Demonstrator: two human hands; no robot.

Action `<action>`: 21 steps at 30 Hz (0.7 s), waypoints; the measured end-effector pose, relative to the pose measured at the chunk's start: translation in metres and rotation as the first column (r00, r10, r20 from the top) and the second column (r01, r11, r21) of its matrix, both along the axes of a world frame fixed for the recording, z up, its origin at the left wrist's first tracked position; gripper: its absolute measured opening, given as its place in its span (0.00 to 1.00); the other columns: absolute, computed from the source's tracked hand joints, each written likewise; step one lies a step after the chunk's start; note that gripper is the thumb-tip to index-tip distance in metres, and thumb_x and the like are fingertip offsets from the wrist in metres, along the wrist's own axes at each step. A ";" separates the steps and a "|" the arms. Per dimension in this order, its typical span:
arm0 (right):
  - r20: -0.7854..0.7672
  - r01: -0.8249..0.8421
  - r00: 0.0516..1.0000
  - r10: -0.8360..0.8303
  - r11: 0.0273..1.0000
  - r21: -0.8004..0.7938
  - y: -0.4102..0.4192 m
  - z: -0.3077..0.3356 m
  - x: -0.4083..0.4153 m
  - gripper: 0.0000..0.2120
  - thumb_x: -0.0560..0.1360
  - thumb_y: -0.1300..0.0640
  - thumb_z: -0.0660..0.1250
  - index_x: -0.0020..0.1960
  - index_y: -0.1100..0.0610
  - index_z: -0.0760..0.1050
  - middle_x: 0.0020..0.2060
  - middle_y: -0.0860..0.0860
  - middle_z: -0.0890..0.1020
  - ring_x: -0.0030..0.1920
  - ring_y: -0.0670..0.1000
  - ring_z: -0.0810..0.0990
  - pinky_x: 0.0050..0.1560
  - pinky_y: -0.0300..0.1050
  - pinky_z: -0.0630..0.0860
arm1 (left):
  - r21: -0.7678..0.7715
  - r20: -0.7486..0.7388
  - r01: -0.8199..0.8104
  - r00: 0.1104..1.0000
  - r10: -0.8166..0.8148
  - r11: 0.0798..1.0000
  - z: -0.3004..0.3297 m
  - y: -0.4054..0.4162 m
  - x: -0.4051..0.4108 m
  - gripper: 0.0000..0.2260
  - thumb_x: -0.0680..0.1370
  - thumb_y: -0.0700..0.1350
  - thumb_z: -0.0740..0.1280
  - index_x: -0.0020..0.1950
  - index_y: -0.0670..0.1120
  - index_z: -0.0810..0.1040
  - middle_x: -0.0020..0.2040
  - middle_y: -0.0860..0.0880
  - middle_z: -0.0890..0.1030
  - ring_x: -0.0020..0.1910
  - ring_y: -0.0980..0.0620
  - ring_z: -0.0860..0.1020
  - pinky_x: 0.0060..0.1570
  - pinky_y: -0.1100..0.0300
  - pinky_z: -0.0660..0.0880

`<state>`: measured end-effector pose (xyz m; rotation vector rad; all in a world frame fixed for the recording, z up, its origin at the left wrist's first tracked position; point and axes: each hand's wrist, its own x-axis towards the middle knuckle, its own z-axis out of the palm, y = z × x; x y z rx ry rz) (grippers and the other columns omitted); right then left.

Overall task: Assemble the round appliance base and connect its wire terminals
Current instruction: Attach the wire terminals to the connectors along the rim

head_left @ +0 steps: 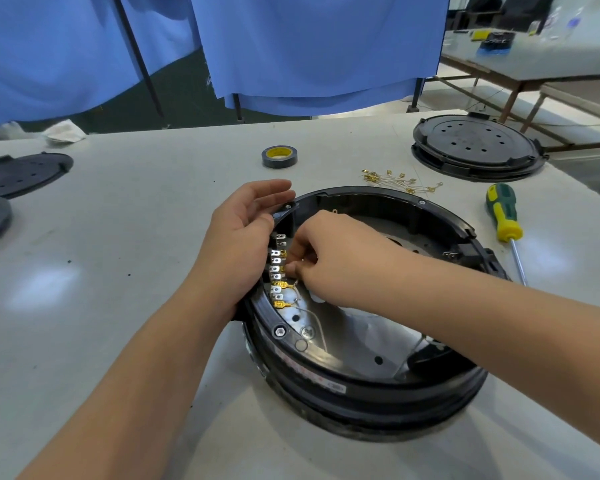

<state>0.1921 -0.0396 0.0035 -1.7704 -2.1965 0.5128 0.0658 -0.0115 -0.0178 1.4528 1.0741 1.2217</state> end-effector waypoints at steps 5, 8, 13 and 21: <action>0.006 0.003 1.000 -0.003 1.000 -0.007 -0.001 0.001 0.002 0.04 0.75 0.53 0.67 0.47 0.53 0.78 0.36 0.46 0.79 0.38 0.46 0.77 0.36 0.40 0.71 | -0.004 -0.001 -0.004 1.000 0.004 1.000 0.000 0.000 0.000 0.22 0.78 0.28 0.53 0.55 0.51 0.78 0.57 0.51 0.82 0.60 0.50 0.79 0.62 0.41 0.73; 0.030 -0.003 1.000 0.003 1.000 0.003 -0.002 0.001 0.001 0.04 0.75 0.53 0.66 0.48 0.53 0.78 0.39 0.47 0.80 0.40 0.48 0.79 0.38 0.40 0.73 | 0.004 -0.009 -0.005 1.000 0.005 1.000 0.000 0.000 0.000 0.22 0.78 0.28 0.53 0.55 0.51 0.78 0.56 0.52 0.82 0.59 0.52 0.80 0.61 0.46 0.75; 0.101 -0.030 0.995 0.026 0.999 0.038 -0.004 0.003 -0.002 0.06 0.76 0.53 0.64 0.47 0.55 0.76 0.40 0.50 0.80 0.40 0.51 0.79 0.42 0.45 0.75 | 0.010 -0.005 -0.003 1.000 0.003 1.000 -0.001 0.001 0.000 0.22 0.78 0.28 0.53 0.57 0.50 0.78 0.56 0.52 0.82 0.57 0.55 0.80 0.54 0.56 0.77; 0.123 -0.029 0.992 0.018 0.996 0.085 -0.003 -0.001 -0.005 0.07 0.75 0.54 0.65 0.41 0.54 0.71 0.35 0.49 0.76 0.35 0.51 0.74 0.32 0.41 0.67 | 0.006 0.004 0.005 1.000 -0.005 1.000 -0.001 0.001 -0.002 0.23 0.78 0.28 0.53 0.56 0.52 0.78 0.57 0.53 0.82 0.56 0.54 0.81 0.49 0.54 0.78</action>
